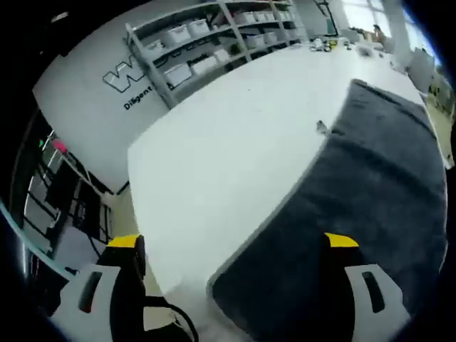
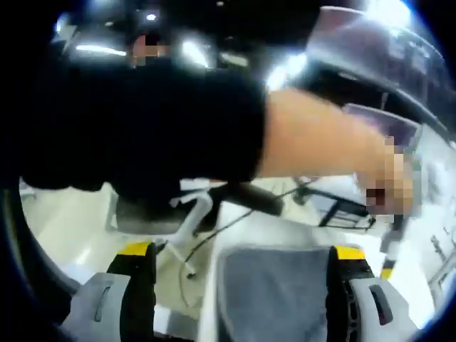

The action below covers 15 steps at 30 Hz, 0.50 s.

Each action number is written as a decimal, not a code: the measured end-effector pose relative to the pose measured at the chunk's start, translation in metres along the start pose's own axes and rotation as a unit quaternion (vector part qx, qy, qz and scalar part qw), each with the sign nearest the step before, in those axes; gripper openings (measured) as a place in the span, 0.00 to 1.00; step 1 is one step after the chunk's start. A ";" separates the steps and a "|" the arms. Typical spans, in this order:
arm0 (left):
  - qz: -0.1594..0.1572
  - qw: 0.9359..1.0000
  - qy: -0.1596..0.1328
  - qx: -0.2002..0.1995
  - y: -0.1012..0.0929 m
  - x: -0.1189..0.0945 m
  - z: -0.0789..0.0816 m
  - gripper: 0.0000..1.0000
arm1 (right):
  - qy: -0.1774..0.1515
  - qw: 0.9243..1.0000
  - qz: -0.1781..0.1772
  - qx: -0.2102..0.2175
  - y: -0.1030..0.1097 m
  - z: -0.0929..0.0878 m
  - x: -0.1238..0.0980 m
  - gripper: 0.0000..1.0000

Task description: Open the folded towel by lifting each exposed corner and separating the folded layers until the towel lies flat within the target outline without major curled edges

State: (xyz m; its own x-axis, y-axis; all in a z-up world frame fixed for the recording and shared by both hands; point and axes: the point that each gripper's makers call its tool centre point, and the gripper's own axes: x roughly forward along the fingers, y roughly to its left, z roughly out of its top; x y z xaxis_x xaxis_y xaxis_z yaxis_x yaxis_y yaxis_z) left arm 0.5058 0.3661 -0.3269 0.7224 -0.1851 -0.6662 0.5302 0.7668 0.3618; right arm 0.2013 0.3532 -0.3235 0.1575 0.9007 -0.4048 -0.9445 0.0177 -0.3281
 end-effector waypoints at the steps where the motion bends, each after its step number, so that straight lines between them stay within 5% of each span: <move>1: 0.011 1.000 -0.001 0.001 0.005 0.000 -0.001 1.00 | -0.005 1.000 -0.016 0.011 -0.015 0.001 -0.011 0.99; 7: 0.035 0.999 0.009 -0.029 0.015 0.000 -0.014 0.93 | -0.020 0.994 -0.097 0.038 -0.085 0.002 -0.077 0.99; 15: 0.045 0.998 -0.010 -0.040 0.015 0.005 -0.016 0.88 | -0.034 0.970 -0.231 0.073 -0.174 -0.014 -0.193 0.99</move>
State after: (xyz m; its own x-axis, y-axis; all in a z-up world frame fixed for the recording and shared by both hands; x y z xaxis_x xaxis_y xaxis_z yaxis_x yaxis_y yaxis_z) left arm 0.5100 0.3865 -0.3352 0.7753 -0.1251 -0.6191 0.4260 0.8272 0.3663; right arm 0.3396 0.1703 -0.2000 0.5594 0.8082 -0.1840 -0.8087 0.4835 -0.3349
